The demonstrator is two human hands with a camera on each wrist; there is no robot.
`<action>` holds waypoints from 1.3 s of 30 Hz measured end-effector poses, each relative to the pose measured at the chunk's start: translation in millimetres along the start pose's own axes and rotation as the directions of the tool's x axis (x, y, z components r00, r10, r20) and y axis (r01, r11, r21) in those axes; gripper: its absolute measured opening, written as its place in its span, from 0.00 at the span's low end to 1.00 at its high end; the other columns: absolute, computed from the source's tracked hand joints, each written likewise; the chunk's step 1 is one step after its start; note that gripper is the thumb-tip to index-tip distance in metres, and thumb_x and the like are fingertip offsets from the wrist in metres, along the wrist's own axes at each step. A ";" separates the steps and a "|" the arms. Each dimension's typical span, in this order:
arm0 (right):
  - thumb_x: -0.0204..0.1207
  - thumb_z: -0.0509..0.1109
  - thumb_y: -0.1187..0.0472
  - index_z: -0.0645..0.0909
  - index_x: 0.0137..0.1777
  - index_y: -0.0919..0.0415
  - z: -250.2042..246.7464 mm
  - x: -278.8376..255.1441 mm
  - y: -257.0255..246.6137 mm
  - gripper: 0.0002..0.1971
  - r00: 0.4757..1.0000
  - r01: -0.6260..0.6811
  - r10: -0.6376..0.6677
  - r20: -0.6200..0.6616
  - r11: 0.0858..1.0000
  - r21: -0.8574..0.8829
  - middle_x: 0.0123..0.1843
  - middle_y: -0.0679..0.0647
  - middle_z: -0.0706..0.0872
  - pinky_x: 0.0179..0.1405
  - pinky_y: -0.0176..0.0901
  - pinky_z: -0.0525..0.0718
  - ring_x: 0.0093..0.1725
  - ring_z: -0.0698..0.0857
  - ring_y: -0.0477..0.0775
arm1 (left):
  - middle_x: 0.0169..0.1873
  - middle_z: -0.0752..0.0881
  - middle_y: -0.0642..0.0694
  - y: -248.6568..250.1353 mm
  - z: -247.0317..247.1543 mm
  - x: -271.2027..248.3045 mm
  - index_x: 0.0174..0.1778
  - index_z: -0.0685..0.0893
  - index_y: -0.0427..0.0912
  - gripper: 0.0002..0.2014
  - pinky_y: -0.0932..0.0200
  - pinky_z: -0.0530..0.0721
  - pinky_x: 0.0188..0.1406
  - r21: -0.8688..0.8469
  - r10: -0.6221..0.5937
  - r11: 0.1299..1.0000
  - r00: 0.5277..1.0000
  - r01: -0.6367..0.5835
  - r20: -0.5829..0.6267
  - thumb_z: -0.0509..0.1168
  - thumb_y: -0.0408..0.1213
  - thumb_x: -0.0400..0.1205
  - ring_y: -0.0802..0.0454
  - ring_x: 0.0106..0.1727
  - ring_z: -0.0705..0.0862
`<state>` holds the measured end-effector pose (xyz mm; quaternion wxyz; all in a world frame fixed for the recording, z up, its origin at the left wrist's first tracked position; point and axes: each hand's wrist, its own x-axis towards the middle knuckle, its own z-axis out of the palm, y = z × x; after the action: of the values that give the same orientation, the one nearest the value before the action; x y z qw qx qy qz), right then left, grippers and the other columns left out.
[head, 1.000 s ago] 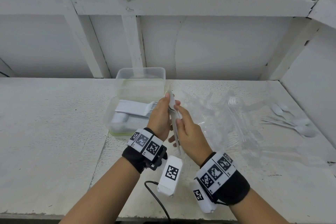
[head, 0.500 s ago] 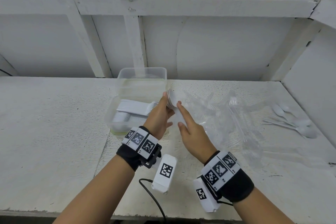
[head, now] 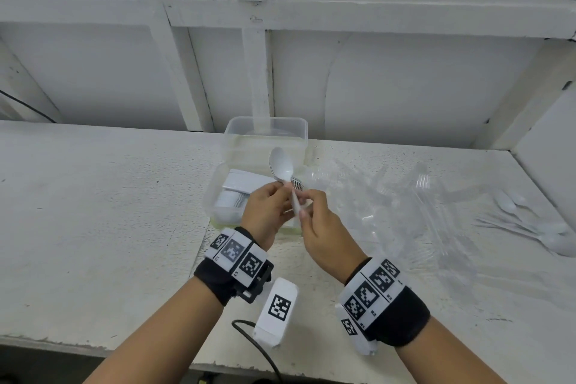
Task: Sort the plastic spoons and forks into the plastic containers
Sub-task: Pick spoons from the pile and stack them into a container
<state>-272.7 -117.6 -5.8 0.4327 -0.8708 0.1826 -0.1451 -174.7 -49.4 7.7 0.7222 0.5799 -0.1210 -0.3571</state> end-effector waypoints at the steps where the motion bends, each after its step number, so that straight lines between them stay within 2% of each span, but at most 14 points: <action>1: 0.85 0.53 0.61 0.63 0.70 0.58 0.0 2.7 -2.7 0.14 1.000 0.017 -0.016 -0.011 1.000 0.006 0.39 0.46 0.76 0.29 0.32 0.73 0.33 0.78 0.43 | 0.30 0.83 0.45 7.5 -3.7 1.9 0.41 0.80 0.36 0.10 0.60 0.85 0.36 -0.010 0.026 1.000 0.999 -0.026 -0.026 0.56 0.31 0.86 0.51 0.33 0.83; 3: 0.85 0.54 0.61 0.64 0.69 0.59 -4.7 9.8 -6.3 0.14 0.998 0.030 -0.029 -0.057 0.999 0.029 0.41 0.55 0.81 0.36 0.47 0.79 0.36 0.81 0.53 | 0.31 0.77 0.46 24.3 -13.2 8.5 0.45 0.77 0.39 0.09 0.59 0.82 0.34 0.037 0.080 0.996 0.995 -0.078 -0.063 0.53 0.30 0.86 0.52 0.31 0.78; 5: 0.85 0.55 0.61 0.66 0.69 0.59 -12.6 20.6 -5.3 0.14 0.993 -0.012 0.018 -0.114 0.999 0.048 0.43 0.58 0.83 0.41 0.48 0.80 0.40 0.82 0.56 | 0.32 0.73 0.48 42.4 -24.6 18.1 0.47 0.74 0.39 0.08 0.60 0.73 0.31 0.320 0.189 0.932 0.982 -0.172 -0.023 0.50 0.31 0.87 0.54 0.30 0.72; 6: 0.85 0.55 0.62 0.67 0.69 0.59 -16.2 26.7 -3.3 0.14 0.989 -0.052 0.058 -0.133 0.997 0.051 0.42 0.57 0.82 0.41 0.44 0.79 0.40 0.81 0.53 | 0.32 0.72 0.48 50.1 -30.7 24.3 0.48 0.74 0.39 0.07 0.60 0.70 0.32 0.534 0.256 0.809 0.965 -0.246 0.057 0.51 0.32 0.86 0.54 0.31 0.70; 8: 0.85 0.55 0.61 0.68 0.71 0.60 -20.7 38.1 2.6 0.16 0.980 -0.149 0.153 -0.129 0.988 0.039 0.41 0.51 0.80 0.38 0.34 0.76 0.40 0.79 0.45 | 0.34 0.72 0.47 60.4 -42.9 36.0 0.49 0.74 0.36 0.07 0.59 0.69 0.36 0.821 0.277 0.414 0.913 -0.394 0.298 0.53 0.34 0.86 0.54 0.33 0.69; 9: 0.85 0.56 0.60 0.67 0.73 0.60 -21.0 43.5 6.1 0.18 0.973 -0.202 0.204 -0.106 0.979 0.025 0.43 0.50 0.80 0.39 0.34 0.74 0.42 0.79 0.45 | 0.39 0.73 0.45 62.8 -49.5 42.4 0.51 0.75 0.34 0.08 0.59 0.71 0.42 0.865 0.210 0.243 0.895 -0.438 0.394 0.54 0.34 0.86 0.52 0.36 0.71; 11: 0.84 0.57 0.57 0.63 0.76 0.61 -18.4 52.3 13.7 0.22 0.958 -0.285 0.284 -0.041 0.958 -0.027 0.56 0.57 0.82 0.51 0.37 0.73 0.56 0.80 0.53 | 0.52 0.74 0.40 62.9 -61.5 54.2 0.60 0.78 0.32 0.12 0.64 0.69 0.54 0.873 0.015 0.008 0.873 -0.487 0.487 0.55 0.34 0.86 0.46 0.49 0.77; 13: 0.83 0.59 0.56 0.60 0.79 0.62 -14.3 56.9 19.9 0.26 0.943 -0.333 0.334 0.012 0.941 -0.067 0.64 0.61 0.79 0.57 0.39 0.70 0.65 0.77 0.57 | 0.59 0.73 0.37 60.2 -67.3 62.8 0.65 0.77 0.32 0.15 0.62 0.69 0.59 0.836 -0.190 -0.171 0.850 -0.521 0.491 0.54 0.35 0.86 0.42 0.57 0.78; 15: 0.83 0.60 0.56 0.60 0.79 0.61 -11.5 58.5 22.5 0.27 0.930 -0.362 0.365 0.033 0.929 -0.071 0.63 0.60 0.79 0.56 0.37 0.69 0.63 0.77 0.56 | 0.61 0.74 0.38 56.7 -67.0 66.1 0.67 0.77 0.35 0.16 0.58 0.71 0.61 0.787 -0.332 -0.297 0.831 -0.541 0.446 0.53 0.36 0.87 0.40 0.59 0.78; 21: 0.82 0.61 0.59 0.62 0.78 0.61 -10.6 58.4 20.9 0.26 0.922 -0.387 0.387 0.008 0.922 -0.036 0.61 0.62 0.81 0.53 0.37 0.71 0.61 0.79 0.57 | 0.62 0.77 0.40 42.7 -64.7 71.0 0.67 0.78 0.38 0.16 0.56 0.73 0.61 0.735 -0.409 -0.331 0.792 -0.592 0.454 0.53 0.37 0.87 0.42 0.61 0.78; 24: 0.82 0.61 0.59 0.62 0.78 0.61 -10.5 57.8 19.4 0.25 0.922 -0.386 0.386 0.003 0.922 -0.035 0.61 0.64 0.82 0.52 0.37 0.71 0.62 0.80 0.58 | 0.63 0.77 0.41 38.7 -60.1 74.5 0.70 0.75 0.41 0.17 0.55 0.74 0.62 0.741 -0.373 -0.364 0.817 -0.565 0.440 0.55 0.37 0.86 0.42 0.64 0.77; 29: 0.82 0.61 0.59 0.62 0.78 0.61 -9.5 56.4 19.6 0.25 0.919 -0.394 0.394 0.000 0.919 -0.034 0.61 0.61 0.81 0.53 0.37 0.70 0.61 0.79 0.56 | 0.57 0.80 0.37 35.6 -49.3 80.4 0.61 0.80 0.33 0.14 0.53 0.76 0.53 0.706 -0.328 -0.441 0.832 -0.554 0.448 0.56 0.36 0.85 0.40 0.57 0.80; 34: 0.82 0.61 0.59 0.62 0.78 0.60 -9.6 56.4 20.5 0.25 0.917 -0.398 0.398 0.007 0.917 -0.025 0.62 0.61 0.81 0.54 0.37 0.71 0.62 0.79 0.56 | 0.59 0.75 0.38 28.2 -43.6 80.1 0.61 0.80 0.33 0.16 0.54 0.74 0.45 0.683 -0.286 -0.495 0.843 -0.537 0.456 0.58 0.41 0.84 0.40 0.57 0.78; 39: 0.82 0.61 0.58 0.62 0.78 0.60 -9.7 56.2 21.4 0.26 0.914 -0.405 0.405 0.015 0.914 -0.011 0.63 0.59 0.80 0.56 0.37 0.70 0.64 0.77 0.55 | 0.56 0.79 0.38 25.2 -45.4 84.3 0.58 0.78 0.35 0.14 0.58 0.73 0.46 0.779 -0.263 -0.418 0.883 -0.467 0.388 0.61 0.42 0.83 0.40 0.56 0.80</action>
<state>-230.7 -161.3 -12.1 0.4514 -0.8172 0.3556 -0.0443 -78.2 -68.7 -2.7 -0.1180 0.7990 -0.5758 -0.1272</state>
